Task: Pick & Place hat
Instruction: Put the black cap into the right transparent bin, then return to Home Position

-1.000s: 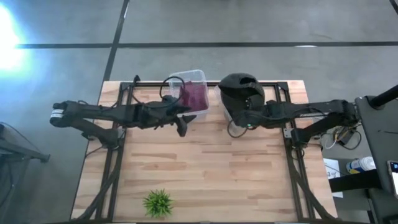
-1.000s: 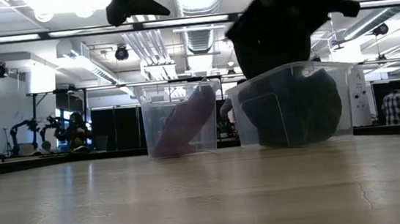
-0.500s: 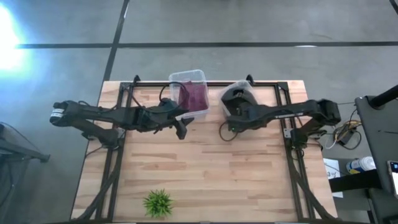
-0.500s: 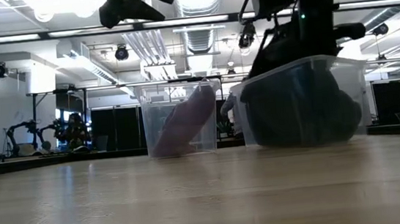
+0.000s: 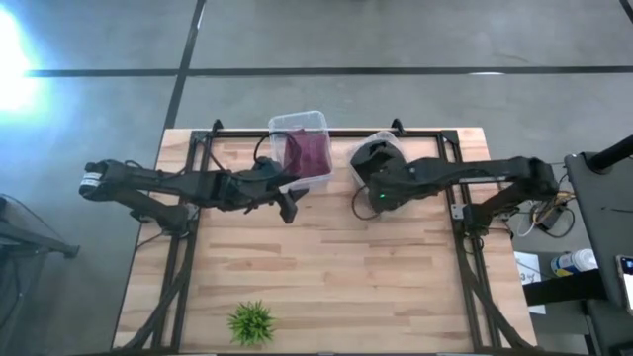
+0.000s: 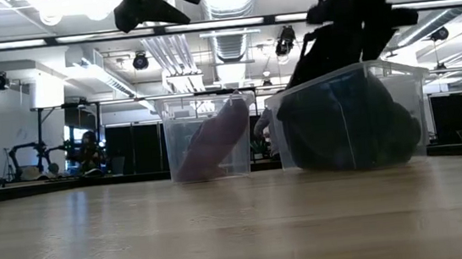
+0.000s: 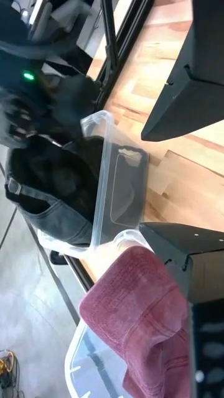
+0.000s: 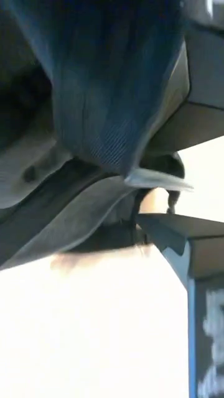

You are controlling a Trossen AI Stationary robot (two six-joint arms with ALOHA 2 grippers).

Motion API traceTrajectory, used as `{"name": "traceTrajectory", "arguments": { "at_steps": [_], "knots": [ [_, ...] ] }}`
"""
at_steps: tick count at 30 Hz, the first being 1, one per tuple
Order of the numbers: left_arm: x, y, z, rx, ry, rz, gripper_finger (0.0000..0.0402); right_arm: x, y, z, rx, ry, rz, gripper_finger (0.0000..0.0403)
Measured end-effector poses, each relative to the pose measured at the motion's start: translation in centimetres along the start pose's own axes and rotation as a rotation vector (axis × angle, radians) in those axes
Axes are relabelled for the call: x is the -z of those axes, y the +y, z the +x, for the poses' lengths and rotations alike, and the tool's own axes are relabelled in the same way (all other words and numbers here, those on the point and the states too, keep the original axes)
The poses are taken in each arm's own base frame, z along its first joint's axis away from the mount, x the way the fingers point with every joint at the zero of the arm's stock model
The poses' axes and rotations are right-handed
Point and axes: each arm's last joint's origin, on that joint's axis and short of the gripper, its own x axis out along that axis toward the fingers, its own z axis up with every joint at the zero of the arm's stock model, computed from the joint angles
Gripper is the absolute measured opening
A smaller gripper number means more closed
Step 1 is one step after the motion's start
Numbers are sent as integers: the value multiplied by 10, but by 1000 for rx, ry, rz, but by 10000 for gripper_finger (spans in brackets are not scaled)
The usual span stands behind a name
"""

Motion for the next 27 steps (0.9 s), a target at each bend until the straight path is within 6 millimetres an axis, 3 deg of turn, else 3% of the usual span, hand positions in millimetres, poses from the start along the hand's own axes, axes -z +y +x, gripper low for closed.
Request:
{"name": "traceTrajectory", "arguments": {
  "at_steps": [7, 14, 17, 19, 23, 27],
  "knots": [
    [0, -6, -9, 62, 5, 7, 218, -2, -30, -46, -201, -110, 0, 179],
    [-5, 1, -24, 278, 37, 33, 218, 8, -44, -80, -479, -311, -112, 171],
    [8, 14, -22, 290, 35, 15, 218, 17, -48, -76, -555, -359, -100, 167],
    [21, 21, -22, 340, 21, -4, 218, 28, -51, -61, -565, -344, -76, 164],
    [48, 30, -29, 594, -58, -58, 218, 52, -59, -30, -577, -332, -25, 157],
    [72, 48, -39, 706, -104, -165, 218, 61, -74, -24, -593, -383, -20, 151]
  ]
}}
